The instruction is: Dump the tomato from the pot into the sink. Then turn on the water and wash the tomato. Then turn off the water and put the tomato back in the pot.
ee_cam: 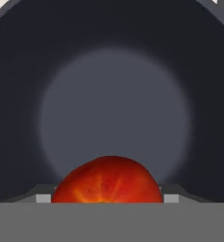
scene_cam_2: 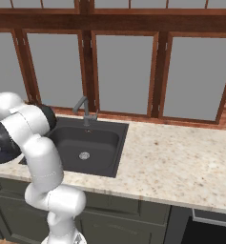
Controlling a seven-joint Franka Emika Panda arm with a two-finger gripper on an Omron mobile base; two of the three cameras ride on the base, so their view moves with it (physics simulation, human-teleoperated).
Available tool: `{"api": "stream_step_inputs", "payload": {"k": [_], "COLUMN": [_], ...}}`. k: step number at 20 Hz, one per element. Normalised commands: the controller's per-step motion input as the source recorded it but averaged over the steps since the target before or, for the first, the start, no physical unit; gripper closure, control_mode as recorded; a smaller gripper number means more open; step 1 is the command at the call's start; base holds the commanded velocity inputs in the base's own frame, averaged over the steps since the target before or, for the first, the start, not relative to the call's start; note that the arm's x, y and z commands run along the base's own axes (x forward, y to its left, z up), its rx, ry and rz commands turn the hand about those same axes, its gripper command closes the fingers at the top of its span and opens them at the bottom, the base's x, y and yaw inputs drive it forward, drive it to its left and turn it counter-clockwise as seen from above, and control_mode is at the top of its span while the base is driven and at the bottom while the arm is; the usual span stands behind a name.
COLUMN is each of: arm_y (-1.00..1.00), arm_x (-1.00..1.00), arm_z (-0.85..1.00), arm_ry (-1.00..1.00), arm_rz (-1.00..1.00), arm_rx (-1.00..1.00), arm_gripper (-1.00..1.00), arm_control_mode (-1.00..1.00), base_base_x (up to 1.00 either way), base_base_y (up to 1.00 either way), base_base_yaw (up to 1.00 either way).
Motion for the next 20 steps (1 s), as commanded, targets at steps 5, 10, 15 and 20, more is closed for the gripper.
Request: {"api": "stream_step_inputs", "payload": {"k": [5,10,15,20], "arm_y": [0.33,0.20,0.00,-0.09], "arm_x": [0.26,0.23,0.07,0.00], "arm_z": [-0.14,-0.25,-0.30,-0.17], "arm_ry": [0.09,0.05,0.00,0.00], "arm_rz": [0.01,0.00,0.00,0.01], "arm_rx": [-0.07,-0.14,-0.16,-0.09], "arm_gripper": [1.00,1.00,1.00,1.00], "arm_control_mode": [-1.00,-1.00,-1.00,-1.00], "base_base_x": [0.00,0.00,0.00,0.00], "base_base_y": [0.00,0.00,0.00,0.00], "base_base_yaw": [0.00,0.00,0.00,0.00]}}
